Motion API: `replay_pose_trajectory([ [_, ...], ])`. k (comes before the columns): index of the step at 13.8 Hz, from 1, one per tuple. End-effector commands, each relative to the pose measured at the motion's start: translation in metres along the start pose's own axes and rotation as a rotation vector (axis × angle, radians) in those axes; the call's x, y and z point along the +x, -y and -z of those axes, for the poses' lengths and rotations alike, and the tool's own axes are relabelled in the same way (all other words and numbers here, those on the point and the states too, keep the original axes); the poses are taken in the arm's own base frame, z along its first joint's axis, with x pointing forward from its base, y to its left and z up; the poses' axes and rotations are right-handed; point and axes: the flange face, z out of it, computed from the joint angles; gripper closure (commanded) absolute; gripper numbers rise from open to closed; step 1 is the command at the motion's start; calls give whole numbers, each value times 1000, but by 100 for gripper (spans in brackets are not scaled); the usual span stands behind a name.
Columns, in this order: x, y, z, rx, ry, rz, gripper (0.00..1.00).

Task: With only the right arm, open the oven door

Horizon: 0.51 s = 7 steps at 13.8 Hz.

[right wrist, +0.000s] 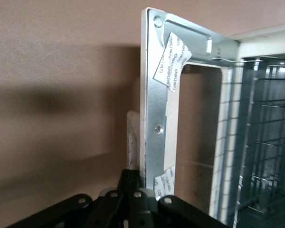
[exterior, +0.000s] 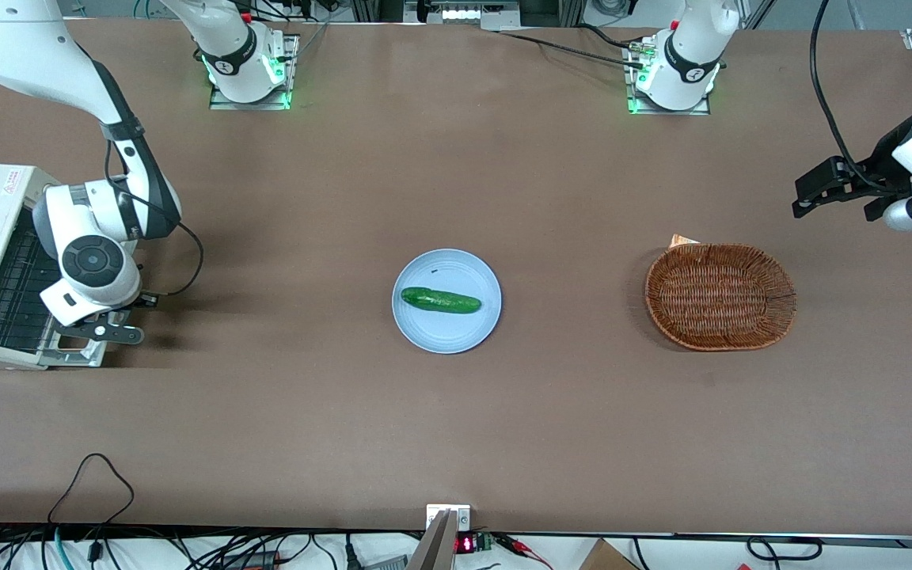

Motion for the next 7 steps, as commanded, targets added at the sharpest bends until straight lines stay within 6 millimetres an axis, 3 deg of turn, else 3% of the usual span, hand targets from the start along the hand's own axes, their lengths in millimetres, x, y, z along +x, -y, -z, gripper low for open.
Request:
replay_pose_trajectory([
  [1, 8, -41, -35, -56, 18, -16, 100],
  [7, 5, -31, -52, -53, 40, -5, 100],
])
